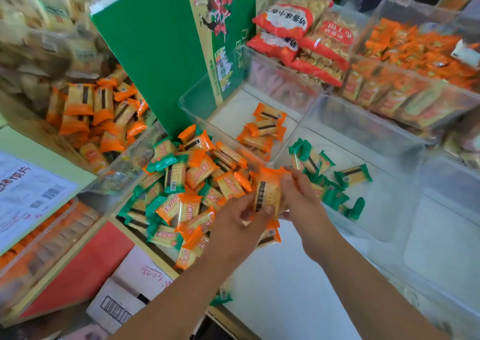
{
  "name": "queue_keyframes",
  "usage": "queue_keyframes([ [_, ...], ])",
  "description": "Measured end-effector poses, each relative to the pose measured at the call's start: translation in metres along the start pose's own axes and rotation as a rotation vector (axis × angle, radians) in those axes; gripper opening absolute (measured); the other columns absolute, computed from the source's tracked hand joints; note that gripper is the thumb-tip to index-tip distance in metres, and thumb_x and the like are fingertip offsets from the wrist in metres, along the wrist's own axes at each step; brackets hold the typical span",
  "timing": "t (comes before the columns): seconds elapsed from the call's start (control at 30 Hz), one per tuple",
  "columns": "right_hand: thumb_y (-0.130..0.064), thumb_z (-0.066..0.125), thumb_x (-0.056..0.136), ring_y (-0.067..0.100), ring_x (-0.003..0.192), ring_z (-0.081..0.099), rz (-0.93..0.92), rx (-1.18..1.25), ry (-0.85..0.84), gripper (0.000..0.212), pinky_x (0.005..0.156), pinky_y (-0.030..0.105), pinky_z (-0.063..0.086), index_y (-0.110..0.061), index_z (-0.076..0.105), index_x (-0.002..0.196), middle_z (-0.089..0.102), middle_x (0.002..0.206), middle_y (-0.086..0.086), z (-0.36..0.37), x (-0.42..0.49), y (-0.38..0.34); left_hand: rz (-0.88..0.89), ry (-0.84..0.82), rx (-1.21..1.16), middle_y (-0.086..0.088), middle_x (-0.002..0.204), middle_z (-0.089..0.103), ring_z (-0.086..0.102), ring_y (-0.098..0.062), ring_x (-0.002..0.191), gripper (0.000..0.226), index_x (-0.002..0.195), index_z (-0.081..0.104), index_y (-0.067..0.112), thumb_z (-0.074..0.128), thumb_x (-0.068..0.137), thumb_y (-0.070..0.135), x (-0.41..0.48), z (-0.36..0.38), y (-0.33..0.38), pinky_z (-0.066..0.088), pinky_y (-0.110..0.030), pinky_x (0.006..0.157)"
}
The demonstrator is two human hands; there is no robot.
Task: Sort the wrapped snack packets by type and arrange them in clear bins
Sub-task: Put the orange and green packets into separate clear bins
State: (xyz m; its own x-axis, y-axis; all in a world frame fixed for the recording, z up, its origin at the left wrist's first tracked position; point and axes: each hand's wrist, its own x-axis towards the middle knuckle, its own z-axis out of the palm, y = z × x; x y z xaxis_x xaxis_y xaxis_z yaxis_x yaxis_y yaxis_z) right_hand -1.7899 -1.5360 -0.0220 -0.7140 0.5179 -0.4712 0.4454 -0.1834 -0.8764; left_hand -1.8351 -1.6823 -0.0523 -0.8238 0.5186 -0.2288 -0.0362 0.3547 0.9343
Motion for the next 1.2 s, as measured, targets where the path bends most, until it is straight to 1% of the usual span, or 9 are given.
queue_keyframes([
  [0.07, -0.046, 0.063, 0.097, 0.005, 0.096, 0.065, -0.039, -0.065, 0.014, 0.029, 0.086, 0.030, 0.055, -0.044, 0.054, 0.125, 0.068, 0.101, -0.018, 0.006, 0.015, -0.022, 0.031, 0.018, 0.096, 0.002, 0.090, 0.061, 0.056, -0.011, 0.086, 0.016, 0.104, 0.071, 0.040, 0.064, 0.097, 0.053, 0.019, -0.003, 0.006, 0.044, -0.023, 0.074],
  [0.23, -0.046, 0.073, 0.090, 0.003, 0.082, 0.064, -0.222, -0.193, 0.201, 0.043, 0.070, 0.024, 0.048, -0.034, 0.053, 0.126, 0.067, 0.097, -0.015, 0.017, 0.071, -0.075, -0.118, 0.025, 0.012, 0.011, 0.099, 0.064, 0.059, 0.005, 0.082, 0.023, 0.122, 0.060, 0.044, 0.063, 0.099, 0.044, 0.056, -0.034, 0.011, 0.048, -0.014, 0.072],
  [0.37, -0.039, 0.073, 0.088, 0.019, 0.108, 0.058, -0.496, -0.577, 0.227, 0.047, 0.087, 0.036, 0.047, -0.032, 0.052, 0.129, 0.060, 0.121, -0.004, 0.026, 0.137, -0.087, -0.253, 0.125, 0.175, 0.014, 0.115, 0.065, 0.061, 0.001, 0.102, 0.025, 0.121, 0.062, 0.032, 0.065, 0.097, 0.038, 0.051, -0.063, -0.025, 0.053, -0.030, 0.087],
  [0.53, -0.036, 0.075, 0.086, 0.032, 0.134, 0.045, -0.378, -1.049, -0.068, 0.061, 0.106, 0.046, 0.042, -0.033, 0.051, 0.142, 0.049, 0.144, 0.004, 0.037, 0.181, -0.049, -0.332, 0.251, 0.249, 0.019, 0.111, 0.061, 0.058, 0.000, 0.100, 0.023, 0.118, 0.063, 0.032, 0.067, 0.096, 0.031, 0.032, -0.081, -0.057, 0.046, -0.022, 0.078],
  [0.63, -0.038, 0.073, 0.088, 0.030, 0.136, 0.046, -0.446, -0.974, -0.065, 0.063, 0.111, 0.047, 0.042, -0.027, 0.051, 0.147, 0.052, 0.147, 0.005, 0.043, 0.172, -0.044, -0.351, 0.280, 0.232, 0.022, 0.109, 0.063, 0.060, 0.006, 0.093, 0.021, 0.116, 0.066, 0.030, 0.066, 0.096, 0.023, 0.011, -0.090, -0.077, 0.045, -0.012, 0.069],
  [0.8, -0.029, 0.067, 0.094, 0.021, 0.118, 0.057, -0.818, -0.738, 0.062, 0.031, 0.099, 0.033, 0.046, -0.018, 0.068, 0.123, 0.064, 0.123, 0.001, 0.049, 0.082, -0.019, -0.403, 0.241, 0.275, 0.023, 0.102, 0.068, 0.062, 0.006, 0.089, 0.021, 0.099, 0.067, 0.038, 0.066, 0.096, 0.018, -0.034, -0.098, -0.111, 0.051, -0.017, 0.074],
  [1.0, -0.040, 0.066, 0.089, 0.004, 0.085, 0.059, -0.271, -0.714, -0.174, 0.007, 0.068, 0.037, 0.056, -0.035, 0.062, 0.091, 0.061, 0.094, -0.018, 0.068, -0.008, 0.097, -0.324, 0.296, 0.424, 0.011, 0.101, 0.056, 0.060, -0.001, 0.085, 0.034, 0.106, 0.065, 0.026, 0.083, 0.080, 0.014, -0.077, -0.089, -0.141, 0.045, -0.017, 0.068],
  [1.13, -0.055, 0.074, 0.080, 0.005, 0.086, 0.057, 0.117, -0.794, -0.261, 0.034, 0.068, 0.029, 0.050, -0.033, 0.050, 0.090, 0.058, 0.096, -0.016, 0.086, -0.038, 0.137, -0.322, 0.260, 0.458, 0.012, 0.099, 0.061, 0.060, -0.014, 0.089, 0.040, 0.113, 0.071, 0.021, 0.087, 0.076, 0.026, -0.080, -0.088, -0.163, 0.052, -0.030, 0.076],
  [1.2, -0.059, 0.075, 0.077, 0.007, 0.084, 0.056, 0.186, -0.814, -0.252, 0.040, 0.063, 0.028, 0.046, -0.032, 0.047, 0.090, 0.056, 0.096, -0.013, 0.095, -0.045, 0.147, -0.290, 0.225, 0.472, 0.014, 0.100, 0.061, 0.059, -0.015, 0.093, 0.036, 0.115, 0.073, 0.021, 0.082, 0.081, 0.031, -0.078, -0.087, -0.165, 0.051, -0.030, 0.077],
])
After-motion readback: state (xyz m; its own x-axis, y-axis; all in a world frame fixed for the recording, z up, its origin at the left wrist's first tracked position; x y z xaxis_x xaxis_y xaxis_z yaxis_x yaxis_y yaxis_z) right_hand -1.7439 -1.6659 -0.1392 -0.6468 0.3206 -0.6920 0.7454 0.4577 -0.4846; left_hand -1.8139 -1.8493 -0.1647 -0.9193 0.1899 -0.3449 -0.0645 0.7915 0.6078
